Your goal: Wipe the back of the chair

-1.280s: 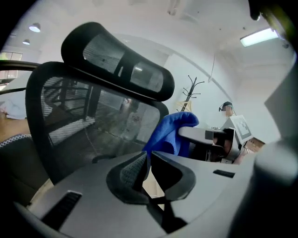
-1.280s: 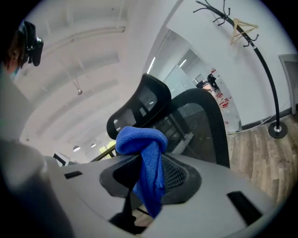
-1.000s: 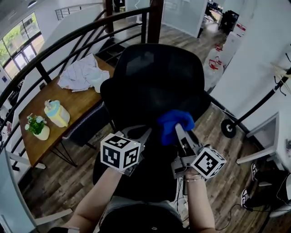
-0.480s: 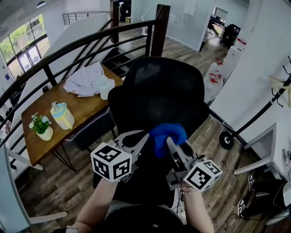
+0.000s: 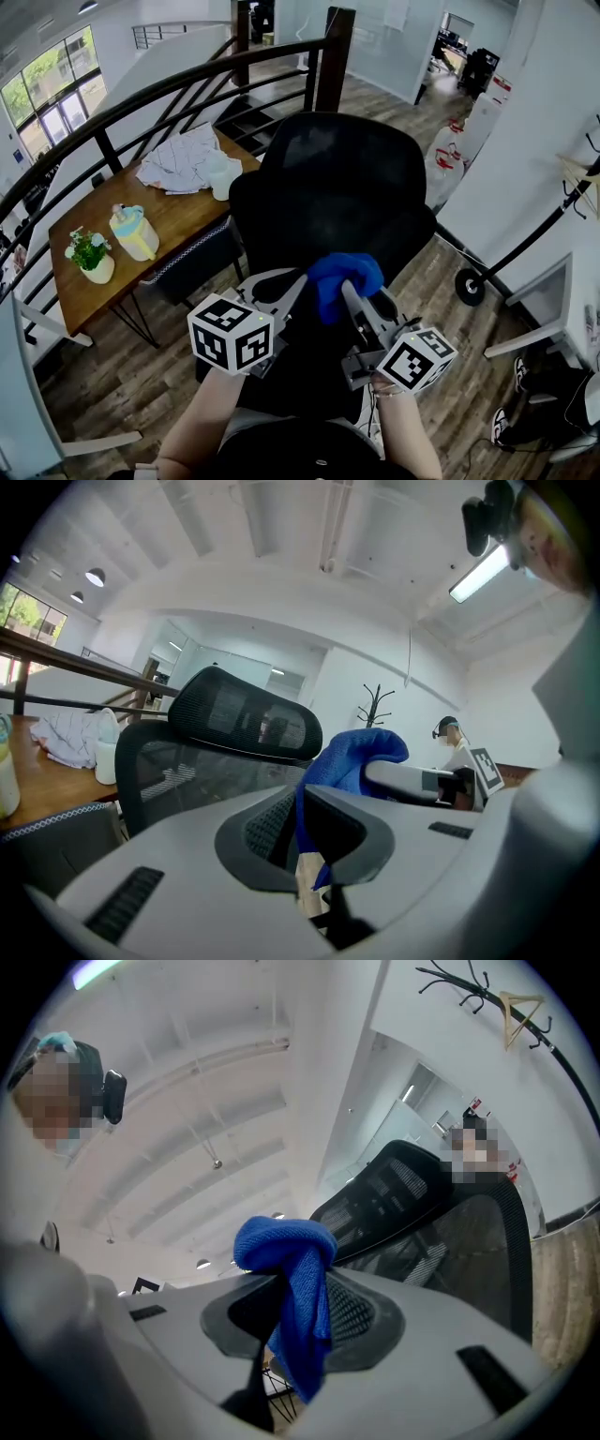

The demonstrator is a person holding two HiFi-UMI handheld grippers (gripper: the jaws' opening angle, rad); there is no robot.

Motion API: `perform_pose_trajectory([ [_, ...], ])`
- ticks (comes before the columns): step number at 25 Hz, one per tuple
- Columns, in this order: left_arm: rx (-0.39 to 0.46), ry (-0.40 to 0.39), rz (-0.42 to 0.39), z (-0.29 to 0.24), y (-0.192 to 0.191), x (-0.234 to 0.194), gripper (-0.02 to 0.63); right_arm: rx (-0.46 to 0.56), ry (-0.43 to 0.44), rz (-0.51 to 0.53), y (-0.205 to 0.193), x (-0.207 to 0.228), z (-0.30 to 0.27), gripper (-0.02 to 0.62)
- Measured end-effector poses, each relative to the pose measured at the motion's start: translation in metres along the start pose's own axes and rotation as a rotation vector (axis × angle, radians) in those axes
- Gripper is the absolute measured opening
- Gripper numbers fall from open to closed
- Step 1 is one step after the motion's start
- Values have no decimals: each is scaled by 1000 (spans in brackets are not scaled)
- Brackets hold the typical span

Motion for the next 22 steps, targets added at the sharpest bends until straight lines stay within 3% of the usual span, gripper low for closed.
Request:
perform_pose_trajectory([
  [22, -118, 54, -3, -11, -21, -9, 37, -66, -71, -2, -16, 24, -2, 129],
])
Point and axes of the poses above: the fingertips, and each gripper's own axes: z backward along the fingers, x to its right, y out of its top, the point moved 4 cm from there along z, backward along the fingers, and after that the axes turned 11 degrees about -x, right-handed, at the moved point
